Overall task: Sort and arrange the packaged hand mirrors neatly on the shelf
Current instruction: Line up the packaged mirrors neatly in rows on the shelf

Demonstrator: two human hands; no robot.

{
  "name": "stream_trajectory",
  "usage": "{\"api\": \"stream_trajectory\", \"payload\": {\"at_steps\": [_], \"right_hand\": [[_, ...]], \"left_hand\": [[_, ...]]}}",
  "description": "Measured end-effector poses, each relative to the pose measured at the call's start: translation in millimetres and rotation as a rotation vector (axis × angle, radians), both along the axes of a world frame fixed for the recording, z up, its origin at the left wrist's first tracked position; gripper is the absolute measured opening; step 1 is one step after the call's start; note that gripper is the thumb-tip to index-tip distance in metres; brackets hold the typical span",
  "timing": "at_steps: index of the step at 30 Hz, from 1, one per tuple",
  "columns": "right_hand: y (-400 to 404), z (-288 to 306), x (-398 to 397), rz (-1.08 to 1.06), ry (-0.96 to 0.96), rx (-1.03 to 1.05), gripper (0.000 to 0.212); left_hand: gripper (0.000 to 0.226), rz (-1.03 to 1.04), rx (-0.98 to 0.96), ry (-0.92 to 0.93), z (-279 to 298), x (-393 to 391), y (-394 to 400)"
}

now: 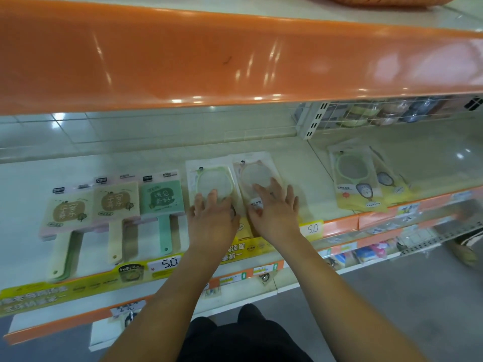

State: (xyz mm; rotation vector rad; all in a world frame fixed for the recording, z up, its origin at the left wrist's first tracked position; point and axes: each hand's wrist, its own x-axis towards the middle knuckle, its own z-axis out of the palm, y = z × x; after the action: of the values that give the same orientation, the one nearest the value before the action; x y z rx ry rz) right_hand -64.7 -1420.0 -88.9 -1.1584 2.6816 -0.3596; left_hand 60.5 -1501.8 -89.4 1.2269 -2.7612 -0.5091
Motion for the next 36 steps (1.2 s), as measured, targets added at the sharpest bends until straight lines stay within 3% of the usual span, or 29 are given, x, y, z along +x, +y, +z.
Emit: {"api": "stream_trajectory", "payload": {"at_steps": [11, 15, 20, 24, 30, 36], "right_hand": [[22.7, 6.0, 7.2, -0.053, 0.109, -0.294, 0.044], [32.0, 7.1, -3.2, -0.104, 0.118, -0.295, 0.04], [51.7, 3.5, -26.3, -0.159, 0.133, -0.262, 0.054], [69.4, 2.6, -58.4, -0.205, 0.125, -0.27, 0.046], [93.0, 6.5, -110.1, -0.34, 0.172, -0.237, 0.049], [113.5, 2.8, -157.3, -0.343, 0.163, -0.224, 0.052]], "left_hand": [[0.045, -0.127, -0.025, 0.19, 7.3, -11.2, 11.2], [0.043, -0.147, -0.04, 0.226, 7.1, -23.5, 19.5], [0.046, -0.179, -0.069, 0.262, 7.2, -51.2, 34.9], [0.044, -0.212, -0.063, 0.22, 5.8, -82.9, 50.4], [0.049, -0.244, -0.096, 0.147, 10.1, -138.6, 76.0], [0.05, -0.23, -0.07, 0.142, 6.0, -184.5, 96.8]]}}
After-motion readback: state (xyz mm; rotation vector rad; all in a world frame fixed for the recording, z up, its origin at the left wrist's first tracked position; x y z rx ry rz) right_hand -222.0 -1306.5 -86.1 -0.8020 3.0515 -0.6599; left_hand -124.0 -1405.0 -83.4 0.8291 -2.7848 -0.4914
